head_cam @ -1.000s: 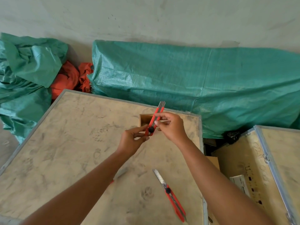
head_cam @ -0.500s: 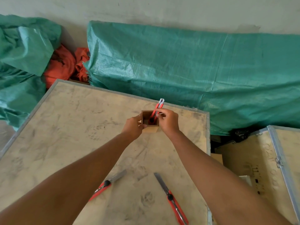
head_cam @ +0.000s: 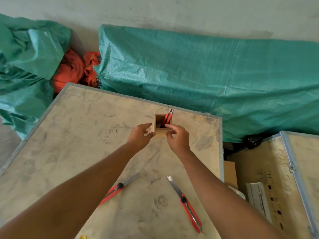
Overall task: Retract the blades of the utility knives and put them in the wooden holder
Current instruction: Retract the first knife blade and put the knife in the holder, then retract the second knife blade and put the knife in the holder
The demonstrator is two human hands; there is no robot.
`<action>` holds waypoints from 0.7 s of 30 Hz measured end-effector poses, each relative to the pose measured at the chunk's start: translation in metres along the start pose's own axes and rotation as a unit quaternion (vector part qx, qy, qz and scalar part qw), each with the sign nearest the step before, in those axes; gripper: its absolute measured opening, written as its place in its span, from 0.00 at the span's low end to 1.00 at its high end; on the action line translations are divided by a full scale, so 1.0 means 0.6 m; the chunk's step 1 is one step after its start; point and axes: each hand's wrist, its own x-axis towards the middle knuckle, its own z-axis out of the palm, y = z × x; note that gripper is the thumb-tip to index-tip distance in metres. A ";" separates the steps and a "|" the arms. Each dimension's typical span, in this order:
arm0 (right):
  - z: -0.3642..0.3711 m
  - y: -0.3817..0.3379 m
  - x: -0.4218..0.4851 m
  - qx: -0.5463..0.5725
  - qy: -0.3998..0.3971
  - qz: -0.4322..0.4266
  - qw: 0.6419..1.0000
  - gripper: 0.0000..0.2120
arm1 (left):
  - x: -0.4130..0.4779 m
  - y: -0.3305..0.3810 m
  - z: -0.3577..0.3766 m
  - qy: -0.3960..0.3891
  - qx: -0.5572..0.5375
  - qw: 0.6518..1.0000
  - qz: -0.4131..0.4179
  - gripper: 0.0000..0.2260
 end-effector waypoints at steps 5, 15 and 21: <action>0.057 -0.032 -0.122 0.042 -0.117 0.077 0.989 0.11 | -0.108 -0.080 -0.054 0.008 0.004 1.000 -0.030 0.17; 0.197 -0.077 -0.310 0.048 -0.217 0.169 0.960 0.14 | -0.306 -0.281 -0.090 -0.039 0.119 0.988 -0.092 0.21; 0.245 -0.085 -0.336 0.021 -0.221 0.200 0.954 0.19 | -0.334 -0.330 -0.087 -0.106 0.189 0.974 -0.058 0.25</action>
